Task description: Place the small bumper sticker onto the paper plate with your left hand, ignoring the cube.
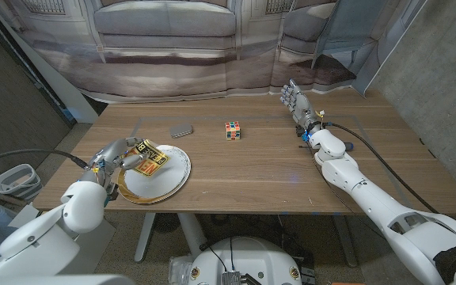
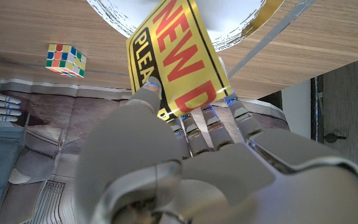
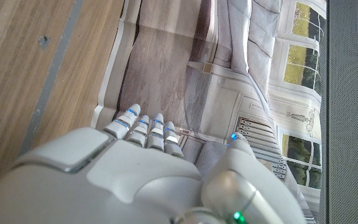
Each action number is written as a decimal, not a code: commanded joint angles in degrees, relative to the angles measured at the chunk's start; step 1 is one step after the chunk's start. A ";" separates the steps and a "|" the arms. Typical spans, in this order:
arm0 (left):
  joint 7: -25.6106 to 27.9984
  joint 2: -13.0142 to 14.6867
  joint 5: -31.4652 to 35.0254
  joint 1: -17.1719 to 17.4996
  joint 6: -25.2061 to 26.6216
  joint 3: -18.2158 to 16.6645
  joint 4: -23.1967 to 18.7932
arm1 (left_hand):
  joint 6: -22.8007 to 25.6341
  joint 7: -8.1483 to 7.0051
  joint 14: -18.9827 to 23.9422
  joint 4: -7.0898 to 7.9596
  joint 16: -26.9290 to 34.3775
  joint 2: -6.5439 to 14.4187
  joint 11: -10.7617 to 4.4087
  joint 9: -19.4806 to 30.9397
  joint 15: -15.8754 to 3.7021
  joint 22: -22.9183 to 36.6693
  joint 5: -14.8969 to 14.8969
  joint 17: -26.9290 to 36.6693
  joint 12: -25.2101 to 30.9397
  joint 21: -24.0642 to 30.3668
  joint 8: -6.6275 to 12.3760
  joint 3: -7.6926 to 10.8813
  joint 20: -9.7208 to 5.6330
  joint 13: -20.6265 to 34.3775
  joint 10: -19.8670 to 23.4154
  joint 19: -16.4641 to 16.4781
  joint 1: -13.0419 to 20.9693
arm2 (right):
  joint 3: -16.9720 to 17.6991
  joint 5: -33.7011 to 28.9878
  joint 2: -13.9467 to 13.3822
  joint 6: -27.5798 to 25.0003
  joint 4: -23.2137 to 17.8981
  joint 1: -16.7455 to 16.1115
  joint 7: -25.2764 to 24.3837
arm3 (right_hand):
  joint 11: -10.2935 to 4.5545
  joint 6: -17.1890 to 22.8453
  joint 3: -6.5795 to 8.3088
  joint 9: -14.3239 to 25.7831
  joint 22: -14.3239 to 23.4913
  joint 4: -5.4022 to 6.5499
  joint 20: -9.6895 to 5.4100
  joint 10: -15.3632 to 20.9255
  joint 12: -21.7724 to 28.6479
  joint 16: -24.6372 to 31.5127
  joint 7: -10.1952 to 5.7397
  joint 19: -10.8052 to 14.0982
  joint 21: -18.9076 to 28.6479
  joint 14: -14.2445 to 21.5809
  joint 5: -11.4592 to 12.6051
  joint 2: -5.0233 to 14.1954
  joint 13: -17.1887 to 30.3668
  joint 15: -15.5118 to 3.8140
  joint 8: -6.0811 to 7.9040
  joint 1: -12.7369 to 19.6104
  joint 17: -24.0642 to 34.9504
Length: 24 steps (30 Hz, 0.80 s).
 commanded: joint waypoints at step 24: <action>0.14 2.17 -4.74 -2.11 1.73 0.58 1.40 | -2.18 -0.02 -2.42 1.32 0.26 -2.33 0.02 0.06 -1.48 0.31 1.12 -0.28 0.20 -1.34 -0.40 -2.52 -0.38 0.28 -2.13 -1.92 -4.21 | 0.21 -0.09 -0.32 -0.08 -0.10 0.03 -0.24 | -0.10 0.04 -0.23 0.10 0.20 -0.29 -0.27 0.27 -0.06 0.06 -0.52 0.35 -0.16 0.37 -0.04 0.60 0.23 0.34 0.01 0.45 0.16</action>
